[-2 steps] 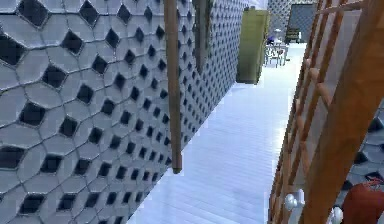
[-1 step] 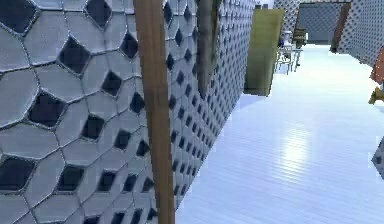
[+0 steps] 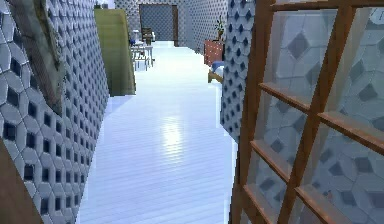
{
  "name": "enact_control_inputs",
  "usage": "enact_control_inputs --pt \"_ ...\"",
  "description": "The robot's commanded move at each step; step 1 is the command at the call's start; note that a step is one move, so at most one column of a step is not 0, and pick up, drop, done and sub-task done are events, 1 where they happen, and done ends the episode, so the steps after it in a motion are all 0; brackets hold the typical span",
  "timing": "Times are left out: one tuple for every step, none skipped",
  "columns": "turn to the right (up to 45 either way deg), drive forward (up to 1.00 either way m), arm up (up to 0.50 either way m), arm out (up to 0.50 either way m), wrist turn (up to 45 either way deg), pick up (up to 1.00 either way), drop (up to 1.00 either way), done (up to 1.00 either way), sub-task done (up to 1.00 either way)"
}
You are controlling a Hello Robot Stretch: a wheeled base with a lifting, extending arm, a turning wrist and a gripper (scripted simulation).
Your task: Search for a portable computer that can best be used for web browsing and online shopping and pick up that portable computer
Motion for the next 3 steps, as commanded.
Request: enact_control_inputs --pt "0.0 0.05 0.00 0.00 0.0 0.00 0.00 0.00 0.00" --pt "-9.0 0.00 0.00 0.00 0.0 0.00 0.00 0.00 0.00" --pt "0.0 0.90 0.00 0.00 0.0 0.00 0.00 0.00 0.00"
